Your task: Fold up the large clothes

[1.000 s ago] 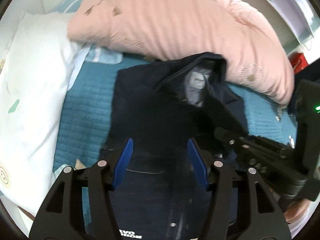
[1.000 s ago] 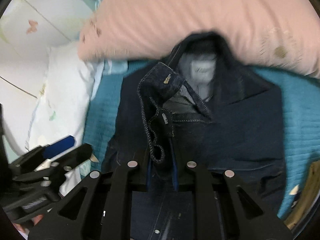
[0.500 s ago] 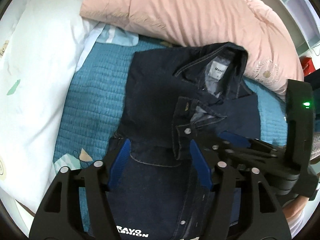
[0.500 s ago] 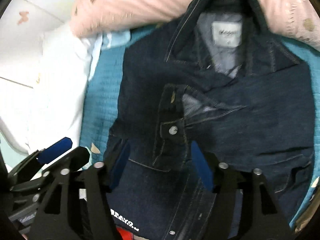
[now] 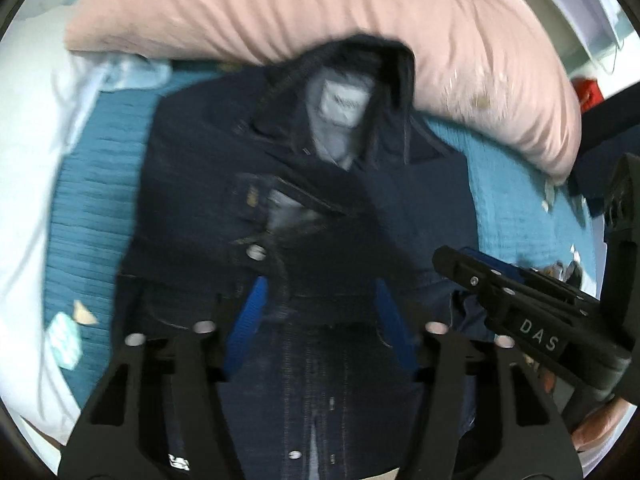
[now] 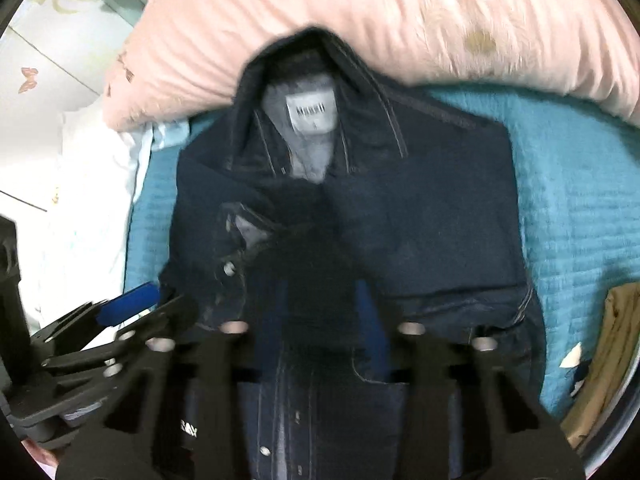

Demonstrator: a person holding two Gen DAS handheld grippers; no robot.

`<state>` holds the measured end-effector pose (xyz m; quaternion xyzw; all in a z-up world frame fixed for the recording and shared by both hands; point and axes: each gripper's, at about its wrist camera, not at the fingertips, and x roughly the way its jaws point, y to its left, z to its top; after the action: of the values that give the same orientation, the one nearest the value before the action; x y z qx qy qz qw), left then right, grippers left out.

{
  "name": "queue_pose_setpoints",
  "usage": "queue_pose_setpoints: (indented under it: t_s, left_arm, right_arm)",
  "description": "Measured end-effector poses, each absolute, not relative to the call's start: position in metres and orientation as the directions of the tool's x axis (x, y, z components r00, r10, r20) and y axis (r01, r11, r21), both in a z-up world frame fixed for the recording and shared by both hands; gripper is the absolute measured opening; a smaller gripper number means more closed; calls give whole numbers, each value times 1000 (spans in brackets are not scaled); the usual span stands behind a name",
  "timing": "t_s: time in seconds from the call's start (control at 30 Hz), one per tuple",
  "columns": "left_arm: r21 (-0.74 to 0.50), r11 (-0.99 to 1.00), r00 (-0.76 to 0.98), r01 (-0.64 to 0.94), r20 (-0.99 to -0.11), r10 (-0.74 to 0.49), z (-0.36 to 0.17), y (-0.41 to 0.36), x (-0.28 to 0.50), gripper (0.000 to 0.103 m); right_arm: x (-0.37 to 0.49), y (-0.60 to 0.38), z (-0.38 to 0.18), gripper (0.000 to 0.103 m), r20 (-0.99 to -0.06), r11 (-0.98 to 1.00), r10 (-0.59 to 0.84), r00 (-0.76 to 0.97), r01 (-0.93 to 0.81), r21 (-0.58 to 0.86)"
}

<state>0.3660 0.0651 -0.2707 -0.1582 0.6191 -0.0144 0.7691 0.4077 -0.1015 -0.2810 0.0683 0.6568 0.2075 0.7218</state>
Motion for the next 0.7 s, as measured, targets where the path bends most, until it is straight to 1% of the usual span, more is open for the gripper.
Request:
queue_pose_setpoints:
  t_s: [0.03, 0.07, 0.1, 0.13, 0.2, 0.23, 0.27, 0.3, 0.33, 0.37, 0.4, 0.43, 0.5, 0.53, 0.57, 0.63, 0.7]
  left_arm:
    - [-260, 950, 212, -170, -952, -223, -280, 58, 368, 48]
    - [-259, 950, 191, -171, -955, -226, -289, 54, 370, 40]
    - [-260, 950, 167, -172, -958, -232, -297, 50, 370, 36]
    - [-262, 949, 138, -174, -961, -240, -308, 46, 371, 35]
    - [-264, 948, 108, -179, -963, -248, -324, 41, 371, 27]
    - [-265, 947, 93, -184, -963, -251, -335, 39, 372, 25]
    - [-257, 947, 78, -193, -966, -246, -347, 38, 372, 23]
    - [-219, 951, 36, -217, -976, -216, -365, 39, 373, 23]
    - [-185, 955, -3, -233, -982, -191, -380, 39, 374, 21]
    - [-171, 952, -29, -253, -982, -185, -396, 40, 374, 18]
    - [-174, 950, -18, -260, -983, -184, -398, 41, 373, 19]
    - [-172, 950, -13, -262, -983, -181, -396, 40, 373, 19]
    - [-156, 960, -20, -232, -986, -165, -391, 36, 374, 18]
    - [-154, 963, -23, -222, -986, -163, -390, 36, 374, 18]
    - [-154, 963, -27, -222, -986, -164, -388, 37, 374, 18]
    - [-138, 959, -33, -249, -988, -150, -384, 43, 374, 15]
    - [-151, 954, -24, -258, -986, -162, -379, 50, 373, 14]
  right_arm:
    - [407, -102, -288, 19, -919, 903, 393, 39, -206, 378]
    - [405, -103, -295, 17, -921, 904, 390, 27, -204, 376]
    - [404, -103, -300, 17, -922, 904, 387, 20, -205, 375]
    - [403, -104, -308, 15, -921, 902, 389, 3, -207, 380]
    - [400, -102, -323, 13, -916, 896, 400, -27, -197, 397]
    - [399, -102, -330, 12, -915, 896, 402, -39, -190, 402]
    - [397, -103, -335, 11, -914, 895, 404, -46, -186, 405]
    - [397, -102, -348, 11, -910, 894, 410, -61, -171, 415]
    - [397, -102, -359, 8, -909, 895, 411, -71, -157, 417]
    - [397, -102, -375, 2, -913, 903, 400, -84, -135, 408]
    - [396, -102, -386, 2, -916, 910, 390, -91, -115, 398]
    - [394, -106, -396, 0, -906, 903, 417, -74, -80, 422]
    - [394, -112, -395, 0, -893, 893, 446, -64, -42, 449]
    - [395, -113, -393, 0, -892, 891, 447, -68, -50, 450]
    - [396, -113, -389, 0, -902, 900, 427, -70, -69, 431]
    - [400, -122, -381, 0, -944, 940, 328, -32, -94, 329]
    - [409, -144, -378, 0, -955, 952, 297, -13, -67, 297]
